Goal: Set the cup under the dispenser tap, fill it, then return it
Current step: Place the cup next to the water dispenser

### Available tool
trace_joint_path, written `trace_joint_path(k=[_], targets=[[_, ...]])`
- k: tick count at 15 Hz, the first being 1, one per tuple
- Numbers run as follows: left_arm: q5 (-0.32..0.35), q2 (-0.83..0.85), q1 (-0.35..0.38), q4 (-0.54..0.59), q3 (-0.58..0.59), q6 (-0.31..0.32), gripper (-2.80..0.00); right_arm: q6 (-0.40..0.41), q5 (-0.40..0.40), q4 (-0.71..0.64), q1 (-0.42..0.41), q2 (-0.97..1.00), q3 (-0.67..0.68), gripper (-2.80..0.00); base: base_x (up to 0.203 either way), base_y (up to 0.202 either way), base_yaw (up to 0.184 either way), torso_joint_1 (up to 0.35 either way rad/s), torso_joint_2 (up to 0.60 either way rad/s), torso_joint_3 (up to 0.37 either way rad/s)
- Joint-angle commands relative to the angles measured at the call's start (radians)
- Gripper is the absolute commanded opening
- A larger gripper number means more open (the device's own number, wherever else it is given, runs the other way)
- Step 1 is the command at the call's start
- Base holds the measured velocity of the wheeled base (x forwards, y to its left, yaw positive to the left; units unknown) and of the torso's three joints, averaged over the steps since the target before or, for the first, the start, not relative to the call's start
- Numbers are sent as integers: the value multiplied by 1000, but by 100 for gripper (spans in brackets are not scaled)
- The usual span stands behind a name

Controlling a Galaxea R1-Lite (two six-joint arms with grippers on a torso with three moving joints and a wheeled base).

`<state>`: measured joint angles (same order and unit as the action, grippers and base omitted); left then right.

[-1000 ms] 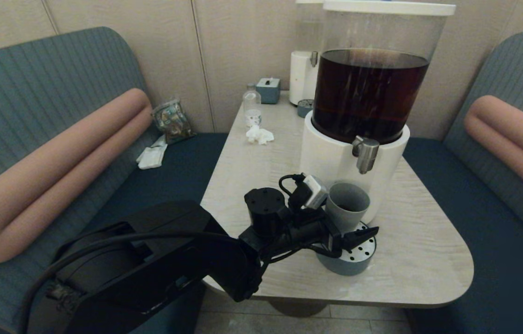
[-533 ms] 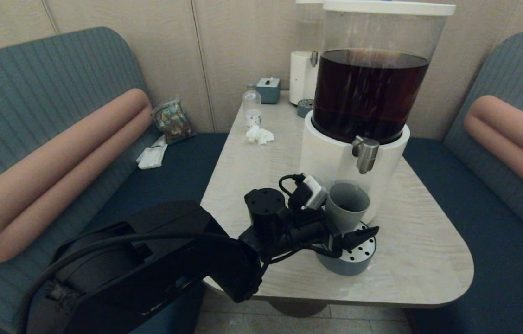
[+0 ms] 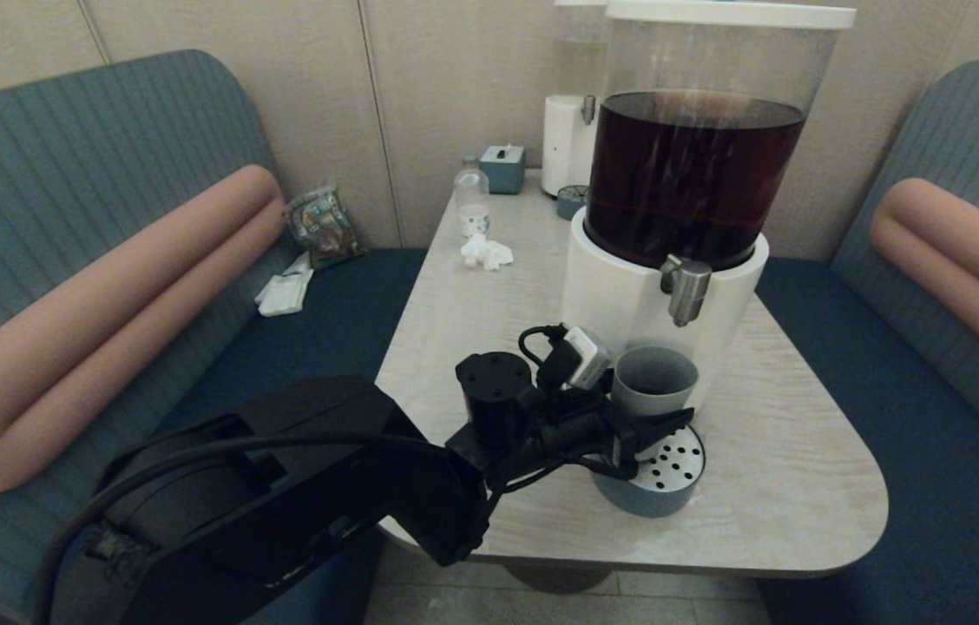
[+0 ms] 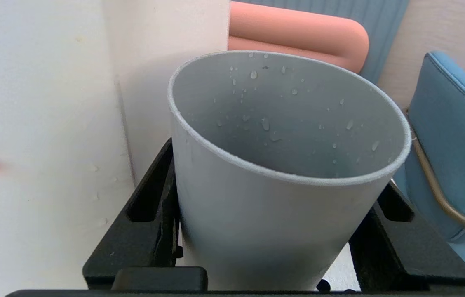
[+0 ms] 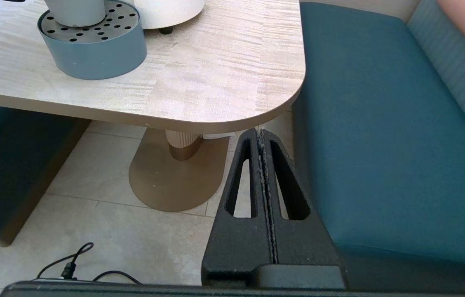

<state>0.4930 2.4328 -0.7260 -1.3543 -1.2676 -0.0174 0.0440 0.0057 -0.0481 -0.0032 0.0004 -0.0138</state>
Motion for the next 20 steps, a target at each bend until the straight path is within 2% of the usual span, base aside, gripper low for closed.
trace_joint_path(k=[1, 4, 14, 18, 20], targets=[[1, -3, -3, -11, 1, -1, -280, 0, 0, -1, 0, 0, 0, -280, 0, 0, 0, 0, 0, 0], [-13, -9, -4, -14, 11, -1, -280, 0, 0, 1, 0, 0, 0, -280, 0, 0, 0, 0, 0, 0], [-28, -146, 5, -60, 214, -21, -280, 0, 0, -1, 0, 0, 0, -280, 0, 0, 0, 0, 0, 0], [-31, -217, 45, -69, 307, -26, -280, 0, 0, 0, 0, 0, 0, -280, 0, 0, 0, 0, 0, 0], [-30, -246, 89, -74, 353, -26, -280, 0, 0, 0, 0, 0, 0, -280, 0, 0, 0, 0, 0, 0]])
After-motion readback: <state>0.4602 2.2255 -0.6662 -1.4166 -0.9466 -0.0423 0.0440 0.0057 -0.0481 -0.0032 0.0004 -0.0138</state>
